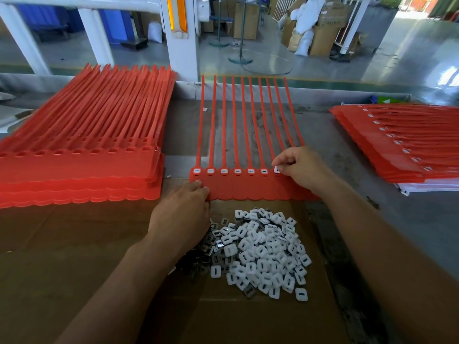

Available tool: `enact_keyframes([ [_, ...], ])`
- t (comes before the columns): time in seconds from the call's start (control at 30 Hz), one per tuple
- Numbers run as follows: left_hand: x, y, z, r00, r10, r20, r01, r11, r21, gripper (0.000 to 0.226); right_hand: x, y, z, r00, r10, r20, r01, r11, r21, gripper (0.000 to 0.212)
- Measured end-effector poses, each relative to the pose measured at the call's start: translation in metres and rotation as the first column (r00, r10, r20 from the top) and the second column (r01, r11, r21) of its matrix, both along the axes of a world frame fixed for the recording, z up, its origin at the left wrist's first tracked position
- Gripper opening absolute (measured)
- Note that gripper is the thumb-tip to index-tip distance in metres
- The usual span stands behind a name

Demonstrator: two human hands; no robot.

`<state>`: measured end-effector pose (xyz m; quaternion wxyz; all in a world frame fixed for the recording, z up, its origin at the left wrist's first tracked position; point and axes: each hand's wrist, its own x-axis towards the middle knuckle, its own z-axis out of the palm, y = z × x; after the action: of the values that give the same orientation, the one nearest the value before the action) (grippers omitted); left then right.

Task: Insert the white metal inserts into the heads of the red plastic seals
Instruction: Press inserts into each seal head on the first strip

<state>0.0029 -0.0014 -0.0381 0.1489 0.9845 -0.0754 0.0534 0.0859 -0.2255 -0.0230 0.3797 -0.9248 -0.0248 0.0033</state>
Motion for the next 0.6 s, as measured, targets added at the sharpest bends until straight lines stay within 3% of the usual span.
enact_keyframes([
  [0.43,-0.0003,0.0004,0.0001,1.0,0.003,-0.002,-0.003,1.0,-0.004,0.032,-0.0002,-0.0027,-0.0018,0.997,-0.074,0.029,0.074,0.997,-0.01,0.026],
  [0.6,0.001,0.0003,-0.0004,1.0,0.001,-0.006,-0.001,1.0,-0.01,0.035,-0.0002,0.0011,0.0013,0.998,-0.06,-0.002,0.059,0.988,-0.145,0.027],
])
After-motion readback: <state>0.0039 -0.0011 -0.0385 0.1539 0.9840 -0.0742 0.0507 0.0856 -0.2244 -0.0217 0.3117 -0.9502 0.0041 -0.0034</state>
